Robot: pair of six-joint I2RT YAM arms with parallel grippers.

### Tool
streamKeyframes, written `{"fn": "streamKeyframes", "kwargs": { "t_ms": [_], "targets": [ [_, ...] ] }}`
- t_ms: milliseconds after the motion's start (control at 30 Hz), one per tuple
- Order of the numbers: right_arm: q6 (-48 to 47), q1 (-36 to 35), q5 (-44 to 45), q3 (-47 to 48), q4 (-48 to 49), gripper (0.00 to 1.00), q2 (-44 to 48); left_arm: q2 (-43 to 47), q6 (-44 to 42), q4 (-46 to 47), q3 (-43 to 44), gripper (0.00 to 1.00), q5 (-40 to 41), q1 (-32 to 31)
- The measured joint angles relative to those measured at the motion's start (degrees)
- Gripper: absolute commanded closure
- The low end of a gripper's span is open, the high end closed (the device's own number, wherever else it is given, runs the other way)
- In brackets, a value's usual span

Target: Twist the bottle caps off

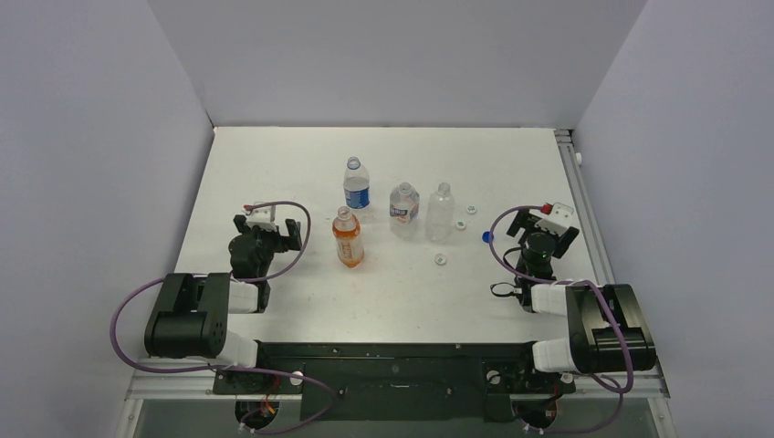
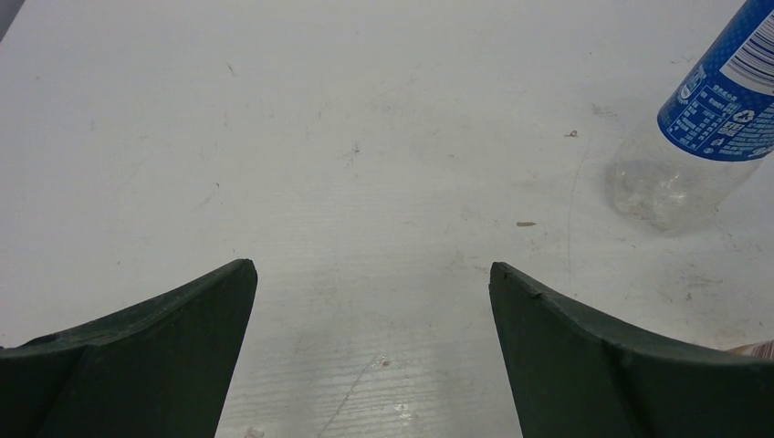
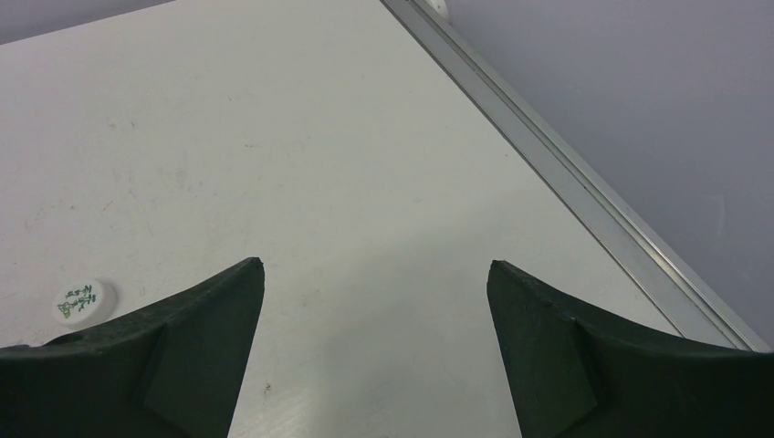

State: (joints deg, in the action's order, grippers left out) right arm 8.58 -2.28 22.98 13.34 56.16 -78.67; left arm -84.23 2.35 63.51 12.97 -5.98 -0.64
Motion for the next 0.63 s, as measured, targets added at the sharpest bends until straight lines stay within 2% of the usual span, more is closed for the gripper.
{"fn": "streamKeyframes", "kwargs": {
  "t_ms": [633],
  "targets": [
    [0.0,0.0,-0.09,0.0,0.02,0.13,0.0,-0.02,-0.02,-0.79,0.0,0.03,0.22,0.0]
  ]
}}
